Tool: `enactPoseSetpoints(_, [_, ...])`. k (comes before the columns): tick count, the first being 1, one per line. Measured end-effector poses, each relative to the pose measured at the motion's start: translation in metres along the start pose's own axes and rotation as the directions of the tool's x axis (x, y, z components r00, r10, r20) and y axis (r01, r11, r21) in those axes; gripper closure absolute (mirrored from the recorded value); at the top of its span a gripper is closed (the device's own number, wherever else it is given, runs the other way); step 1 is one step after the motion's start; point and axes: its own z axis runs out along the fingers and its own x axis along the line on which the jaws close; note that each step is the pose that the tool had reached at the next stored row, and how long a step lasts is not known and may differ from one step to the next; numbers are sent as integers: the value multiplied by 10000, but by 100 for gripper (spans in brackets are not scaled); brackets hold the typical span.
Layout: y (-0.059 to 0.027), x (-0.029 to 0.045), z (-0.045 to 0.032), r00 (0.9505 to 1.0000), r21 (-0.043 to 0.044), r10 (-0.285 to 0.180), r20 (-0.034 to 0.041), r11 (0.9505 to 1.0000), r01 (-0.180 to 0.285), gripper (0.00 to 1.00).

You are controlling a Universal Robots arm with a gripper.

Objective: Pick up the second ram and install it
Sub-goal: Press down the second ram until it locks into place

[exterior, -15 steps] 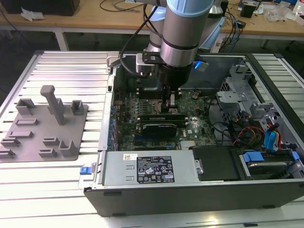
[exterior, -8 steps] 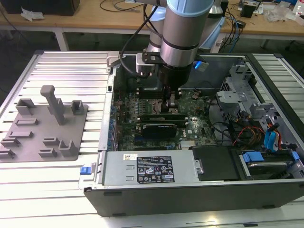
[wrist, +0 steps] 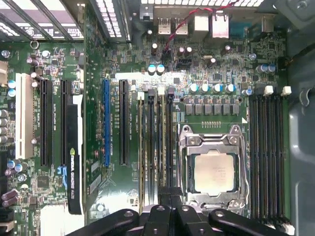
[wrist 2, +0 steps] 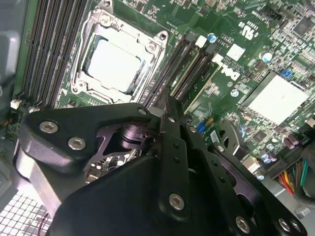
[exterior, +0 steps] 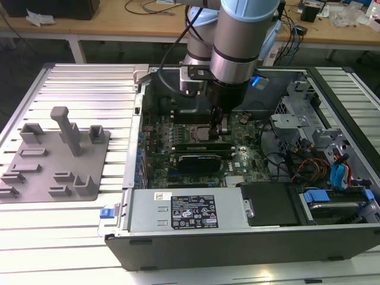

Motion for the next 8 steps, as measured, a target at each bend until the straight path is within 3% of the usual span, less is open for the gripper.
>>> enactPoseSetpoints(6, [-152,-2,0,10000,-1,0,0,10000,0,92])
enactPoseSetpoints(8, [-258,-3,5,10000,0,-1,0,10000,1,92])
